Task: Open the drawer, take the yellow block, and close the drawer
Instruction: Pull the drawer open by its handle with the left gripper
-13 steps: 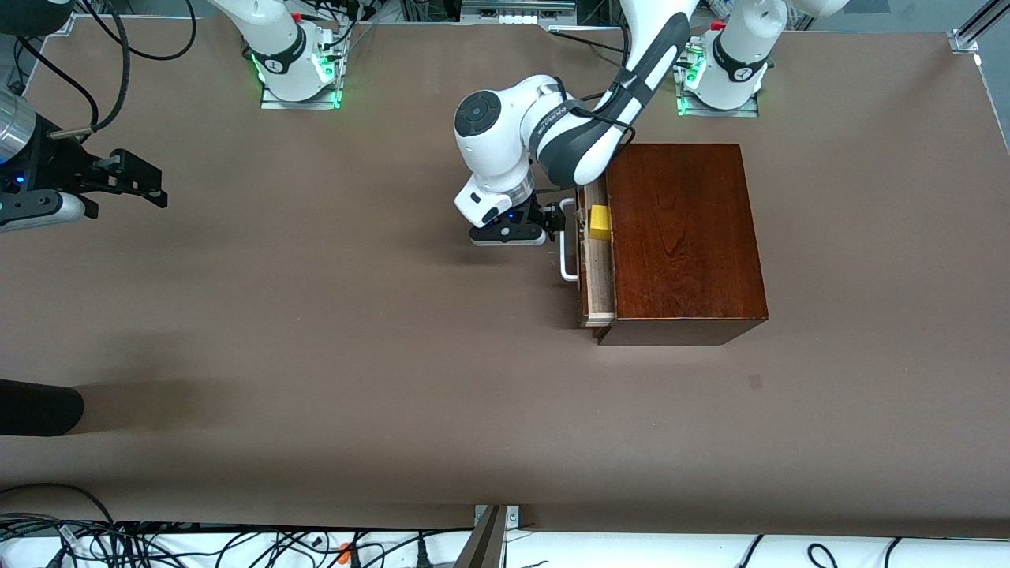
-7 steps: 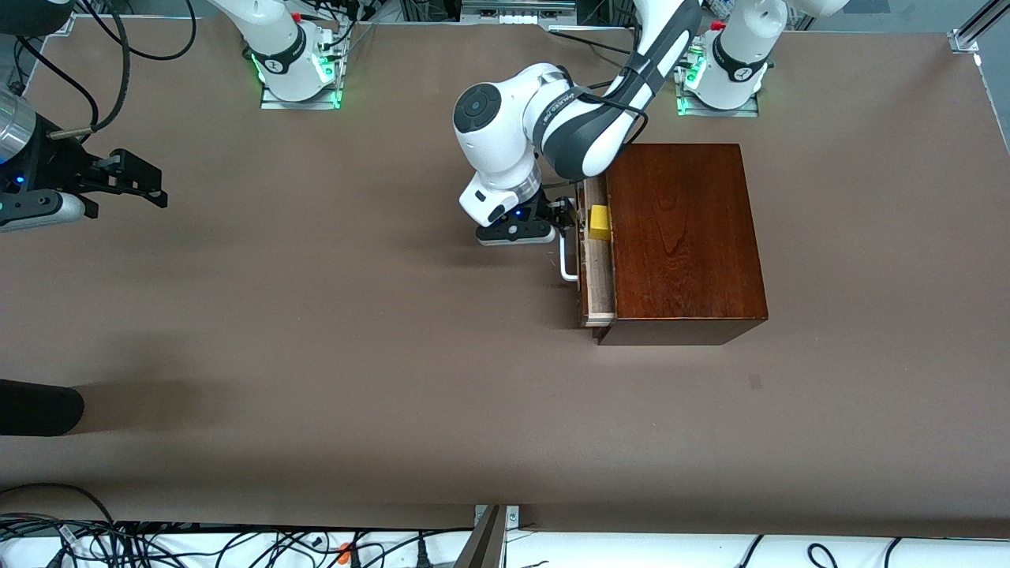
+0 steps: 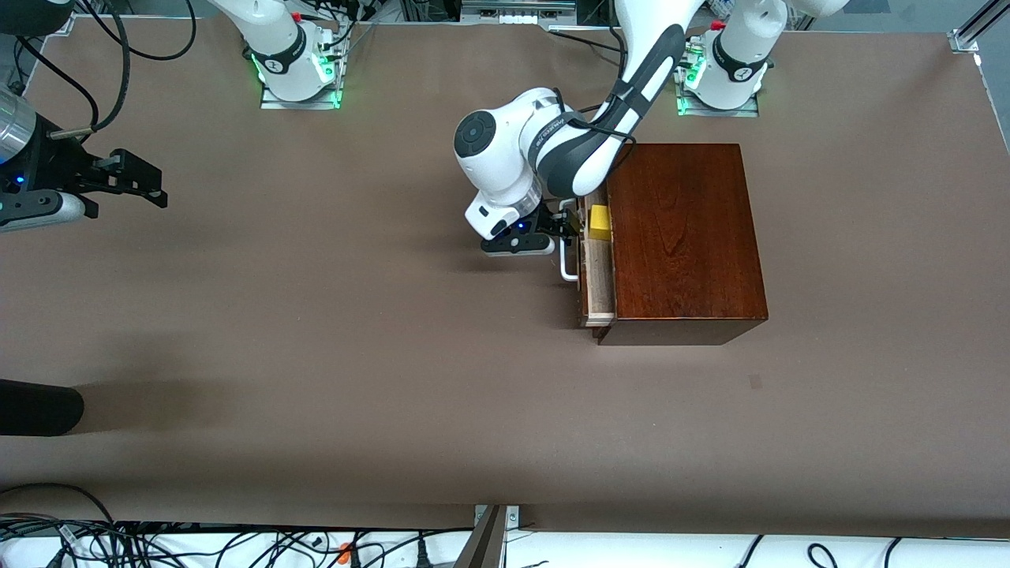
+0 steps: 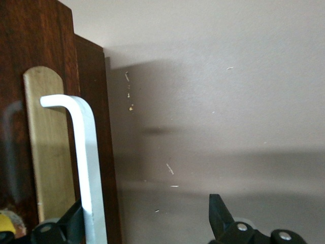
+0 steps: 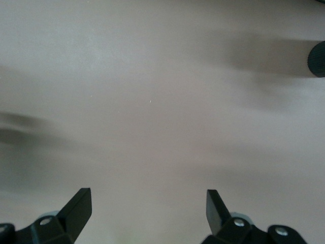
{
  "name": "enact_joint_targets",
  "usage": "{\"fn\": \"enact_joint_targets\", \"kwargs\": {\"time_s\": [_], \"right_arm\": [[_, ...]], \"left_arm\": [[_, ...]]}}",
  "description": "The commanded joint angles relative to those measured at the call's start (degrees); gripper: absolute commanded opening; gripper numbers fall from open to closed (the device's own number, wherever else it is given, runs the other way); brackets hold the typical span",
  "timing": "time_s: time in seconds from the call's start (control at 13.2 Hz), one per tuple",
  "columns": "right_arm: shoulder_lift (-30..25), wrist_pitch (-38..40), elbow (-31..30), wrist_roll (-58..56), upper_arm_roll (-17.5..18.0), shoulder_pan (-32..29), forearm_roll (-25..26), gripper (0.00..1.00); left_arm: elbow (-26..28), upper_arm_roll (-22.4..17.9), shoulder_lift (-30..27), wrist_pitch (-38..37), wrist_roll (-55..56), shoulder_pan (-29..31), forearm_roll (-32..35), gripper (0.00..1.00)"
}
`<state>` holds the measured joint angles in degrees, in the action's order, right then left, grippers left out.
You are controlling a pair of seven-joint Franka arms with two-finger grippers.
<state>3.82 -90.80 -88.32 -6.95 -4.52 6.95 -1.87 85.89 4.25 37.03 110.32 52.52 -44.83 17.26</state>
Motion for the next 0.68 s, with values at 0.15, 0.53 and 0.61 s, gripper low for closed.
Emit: {"fn": "enact_joint_targets", "kwargs": {"time_s": [0.15, 0.53, 0.61], "right_arm": [[0.3, 0.9, 1.1, 0.5, 0.4, -0.4, 0.3, 1.0], [0.3, 1.0, 1.1, 0.5, 0.4, -0.4, 0.3, 1.0], [0.3, 1.0, 1.1, 0.5, 0.4, -0.4, 0.3, 1.0]], "left_arm": [[-2.4, 0.2, -0.1, 3.6, 0.4, -1.0, -5.2, 1.0], [-4.2, 0.2, 0.1, 3.5, 0.3, -1.9, -7.4, 1.0], [-4.3, 0.2, -0.1, 3.5, 0.1, -1.9, -7.3, 1.0]]}}
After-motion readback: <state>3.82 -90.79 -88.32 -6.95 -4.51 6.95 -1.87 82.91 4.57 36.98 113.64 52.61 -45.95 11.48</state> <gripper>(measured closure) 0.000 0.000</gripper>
